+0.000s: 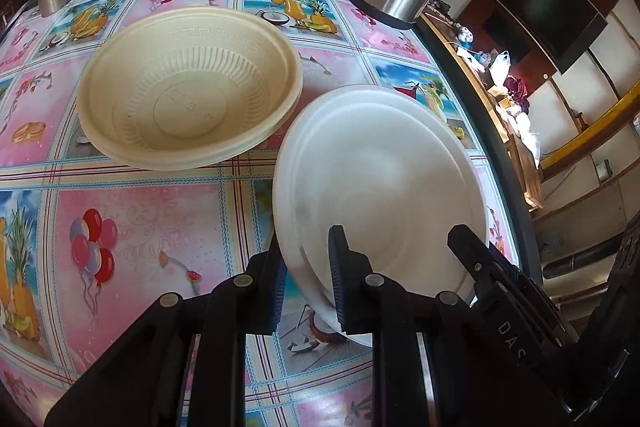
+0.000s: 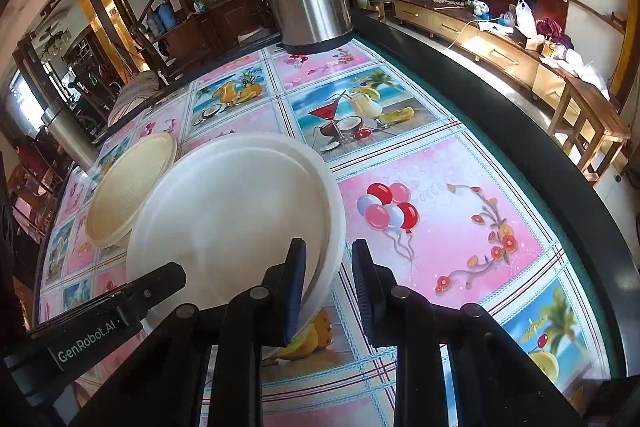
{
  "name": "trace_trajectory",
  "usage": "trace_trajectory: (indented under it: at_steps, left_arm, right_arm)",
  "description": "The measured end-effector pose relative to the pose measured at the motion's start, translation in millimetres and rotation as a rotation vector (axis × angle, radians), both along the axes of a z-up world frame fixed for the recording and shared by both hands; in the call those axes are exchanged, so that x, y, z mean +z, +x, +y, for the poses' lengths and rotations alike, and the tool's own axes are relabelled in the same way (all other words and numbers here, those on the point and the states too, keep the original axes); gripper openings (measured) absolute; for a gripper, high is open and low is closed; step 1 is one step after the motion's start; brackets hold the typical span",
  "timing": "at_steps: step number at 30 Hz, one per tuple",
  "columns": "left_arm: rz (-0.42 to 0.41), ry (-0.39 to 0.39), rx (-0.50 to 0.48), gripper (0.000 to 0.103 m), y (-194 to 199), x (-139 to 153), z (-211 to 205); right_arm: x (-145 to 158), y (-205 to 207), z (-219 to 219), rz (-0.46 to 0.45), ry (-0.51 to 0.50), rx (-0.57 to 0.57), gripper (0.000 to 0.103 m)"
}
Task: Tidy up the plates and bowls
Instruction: 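Close the left tool on the rim of the large white bowl, then lift the large white bowl with the left tool and carry it toward the stack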
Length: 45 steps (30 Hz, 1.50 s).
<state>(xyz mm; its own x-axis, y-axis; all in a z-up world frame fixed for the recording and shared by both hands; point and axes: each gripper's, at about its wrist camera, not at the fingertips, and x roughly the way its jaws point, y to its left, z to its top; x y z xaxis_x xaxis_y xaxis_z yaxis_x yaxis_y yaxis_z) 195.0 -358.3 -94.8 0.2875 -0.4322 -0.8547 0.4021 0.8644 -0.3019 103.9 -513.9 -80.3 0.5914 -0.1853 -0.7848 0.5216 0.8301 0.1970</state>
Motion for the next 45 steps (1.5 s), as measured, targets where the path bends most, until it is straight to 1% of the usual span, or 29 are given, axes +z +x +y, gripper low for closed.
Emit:
trace_trajectory:
  at_steps: [4,9,24,33,35,37,41,45]
  left_arm:
    - [0.002,-0.001,0.000,0.017,1.1,-2.4,-0.7]
    - [0.002,-0.003,0.001,0.017,0.8,-3.1,-1.5]
    - [0.009,-0.001,-0.002,0.017,1.3,-8.8,-2.7]
    - [0.015,-0.005,-0.001,0.017,3.5,-13.4,-3.2]
    - [0.012,-0.003,-0.003,0.017,3.0,-14.3,-3.3]
    - [0.010,-0.010,-0.006,0.013,2.9,-13.9,-3.1]
    - [-0.001,-0.011,-0.006,0.013,1.4,-12.4,-1.6]
    - [-0.021,0.010,-0.011,0.013,-3.2,-11.9,-1.6]
  right_arm:
    - [-0.3,0.6,1.2,0.001,-0.006,0.002,0.020]
    - [-0.6,0.9,1.9,0.003,-0.011,0.002,0.019]
    - [-2.1,1.1,2.9,0.011,-0.035,0.001,0.018]
    - [-2.6,1.6,4.7,0.017,-0.051,-0.002,0.016]
    - [-2.7,2.0,5.5,0.019,-0.059,-0.002,0.016]
    - [-3.1,2.5,5.9,0.020,-0.065,0.000,0.016]
    - [-3.9,2.8,7.9,0.019,-0.067,0.003,0.016]
    - [-4.9,2.1,7.4,0.010,-0.058,0.006,0.016]
